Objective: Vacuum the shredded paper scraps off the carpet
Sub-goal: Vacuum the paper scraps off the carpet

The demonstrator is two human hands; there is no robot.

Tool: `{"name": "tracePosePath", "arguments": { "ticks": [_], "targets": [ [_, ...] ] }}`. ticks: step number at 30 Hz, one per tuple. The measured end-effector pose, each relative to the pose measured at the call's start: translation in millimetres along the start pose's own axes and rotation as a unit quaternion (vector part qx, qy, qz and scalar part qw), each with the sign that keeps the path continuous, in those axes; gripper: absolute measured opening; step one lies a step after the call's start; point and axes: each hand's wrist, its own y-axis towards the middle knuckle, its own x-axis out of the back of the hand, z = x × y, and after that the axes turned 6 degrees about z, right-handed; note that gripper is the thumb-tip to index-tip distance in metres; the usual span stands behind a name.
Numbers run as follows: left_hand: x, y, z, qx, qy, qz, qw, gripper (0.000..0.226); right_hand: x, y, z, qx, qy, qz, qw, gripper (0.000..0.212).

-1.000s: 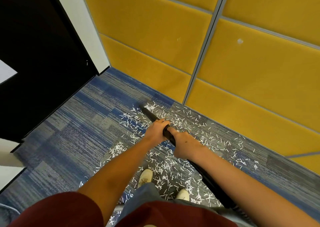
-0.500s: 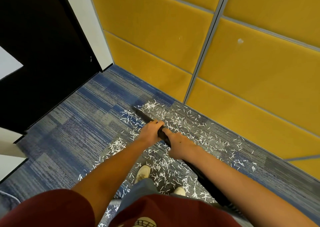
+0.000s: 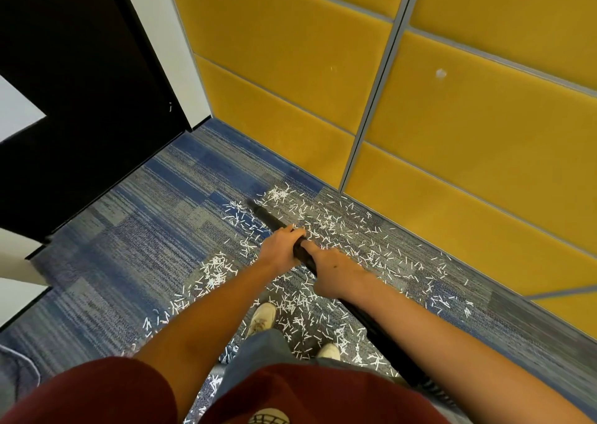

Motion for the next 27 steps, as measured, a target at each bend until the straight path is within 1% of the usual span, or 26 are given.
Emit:
{"name": "tracePosePath", "arguments": {
  "ticks": [7,11,15,21,27],
  "targets": [
    [1.8,-20.4,18.1,0.048,-0.015,-0.023,0.998,0.032,-3.9,5.1,17.6,0.030,-0.022,0.021,0.999,0.078],
    [-0.1,-31.9,29.9,0.051,-0.038,-0.046,0.997,0.031,-7.2,8.7,27.3,0.054,-0.026,0.028,0.998,0.075],
    [0.7,-35.0,35.5,0.051,-0.055,-0.052,0.996,0.029,-6.6,11.7,30.4,0.062,-0.025,0.035,0.997,0.076],
    [3.9,-22.9,32.8,0.047,-0.040,-0.054,0.997,0.030,-1.2,15.7,29.3,0.041,-0.025,0.027,0.998,0.077],
    [13.0,-7.8,27.8,0.036,-0.041,-0.045,0.998,0.028,6.9,19.8,27.9,0.019,0.000,0.011,1.000,0.078]
  ]
}}
